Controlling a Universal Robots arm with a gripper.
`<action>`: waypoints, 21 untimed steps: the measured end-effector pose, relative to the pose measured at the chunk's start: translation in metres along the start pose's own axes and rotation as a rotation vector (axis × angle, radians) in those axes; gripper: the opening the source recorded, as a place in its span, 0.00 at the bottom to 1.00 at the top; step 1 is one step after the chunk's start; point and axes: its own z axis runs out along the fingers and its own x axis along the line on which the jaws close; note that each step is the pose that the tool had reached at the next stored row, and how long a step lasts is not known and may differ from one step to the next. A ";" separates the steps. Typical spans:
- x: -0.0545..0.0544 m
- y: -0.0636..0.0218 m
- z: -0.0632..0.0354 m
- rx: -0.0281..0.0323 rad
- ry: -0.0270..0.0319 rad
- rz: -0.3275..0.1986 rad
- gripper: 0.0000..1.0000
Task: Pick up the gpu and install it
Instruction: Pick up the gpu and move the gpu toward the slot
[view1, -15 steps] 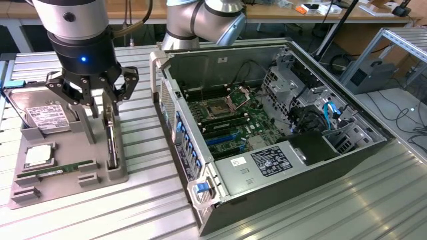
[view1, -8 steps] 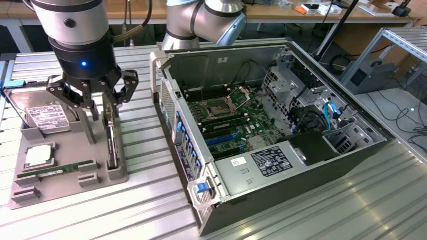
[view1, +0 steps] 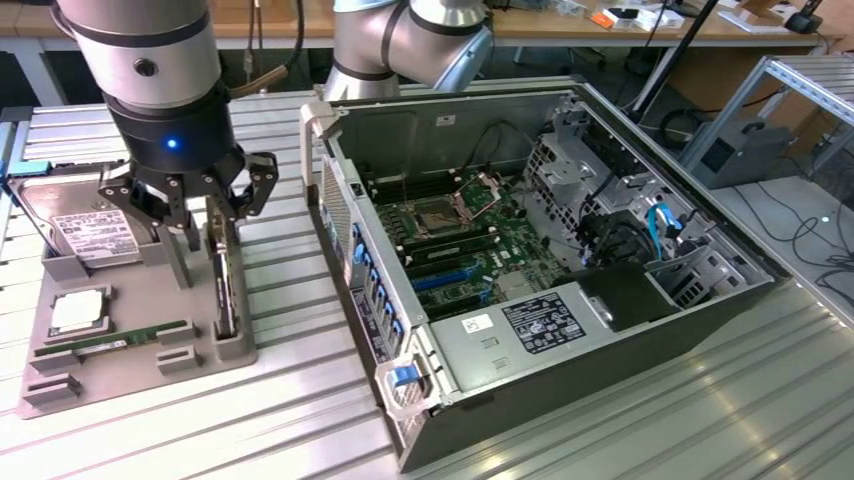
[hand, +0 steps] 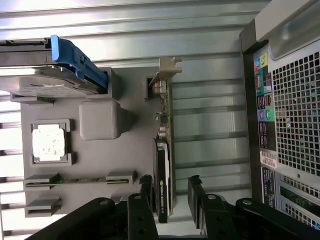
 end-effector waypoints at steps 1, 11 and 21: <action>0.000 -0.0001 0.0006 0.0000 -0.0001 0.000 0.42; 0.000 -0.0008 0.0118 -0.0001 0.0000 -0.002 0.42; 0.000 -0.0013 0.0206 -0.0001 0.0001 -0.003 0.42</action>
